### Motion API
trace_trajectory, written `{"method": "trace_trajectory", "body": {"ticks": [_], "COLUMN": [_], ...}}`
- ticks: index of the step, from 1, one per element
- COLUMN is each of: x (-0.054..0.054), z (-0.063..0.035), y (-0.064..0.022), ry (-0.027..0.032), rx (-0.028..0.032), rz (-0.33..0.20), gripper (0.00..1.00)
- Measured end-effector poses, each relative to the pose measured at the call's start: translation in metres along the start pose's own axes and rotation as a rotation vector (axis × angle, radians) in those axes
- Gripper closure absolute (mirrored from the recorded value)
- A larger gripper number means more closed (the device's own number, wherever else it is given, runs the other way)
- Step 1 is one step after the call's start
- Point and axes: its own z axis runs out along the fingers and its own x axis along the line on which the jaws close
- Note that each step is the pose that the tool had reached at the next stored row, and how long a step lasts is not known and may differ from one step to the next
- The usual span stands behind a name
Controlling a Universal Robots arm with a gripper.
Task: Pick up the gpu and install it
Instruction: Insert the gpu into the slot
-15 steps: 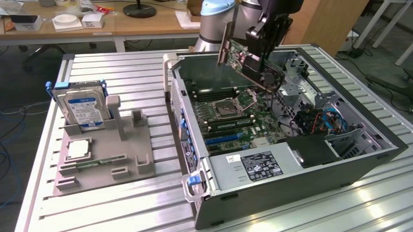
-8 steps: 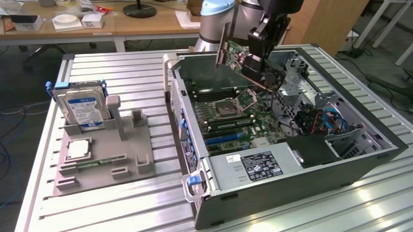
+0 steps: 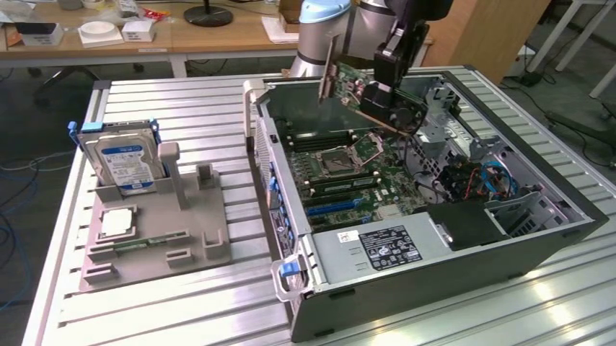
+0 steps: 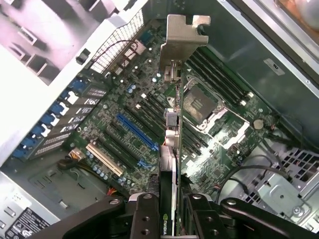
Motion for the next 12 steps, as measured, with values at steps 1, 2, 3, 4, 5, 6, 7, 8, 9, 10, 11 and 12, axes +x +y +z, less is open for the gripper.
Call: {"method": "trace_trajectory", "body": {"ticks": [1,2,3,4,5,6,7,8,9,10,11,12], "x": [0.0,0.0,0.0,0.0,0.0001,0.0001,0.0001,0.0002,0.0003,0.0004,0.0004,0.0005], "z": [0.0,0.0,0.0,0.0,0.0,0.0,0.0,0.0,0.0,0.0,0.0,0.0], "y": [0.0,0.0,0.0,0.0,0.0,0.0,0.0,0.0,0.0,0.0,0.0,0.0], "ry": [0.0,-0.0001,-0.0002,-0.0002,-0.0003,-0.0004,-0.0004,-0.0005,-0.0006,-0.0007,-0.0006,-0.0007], "rx": [0.0001,0.0002,0.0003,0.0003,0.0004,0.0004,0.0005,0.0006,0.0006,0.0007,0.0007,0.0008], "rz": [-0.012,-0.024,-0.036,-0.049,-0.062,-0.074,-0.086,-0.096,-0.107,-0.118,-0.13,-0.142], "gripper": [0.74,0.74,0.74,0.74,0.74,0.74,0.74,0.74,0.74,0.74,0.74,0.74]}}
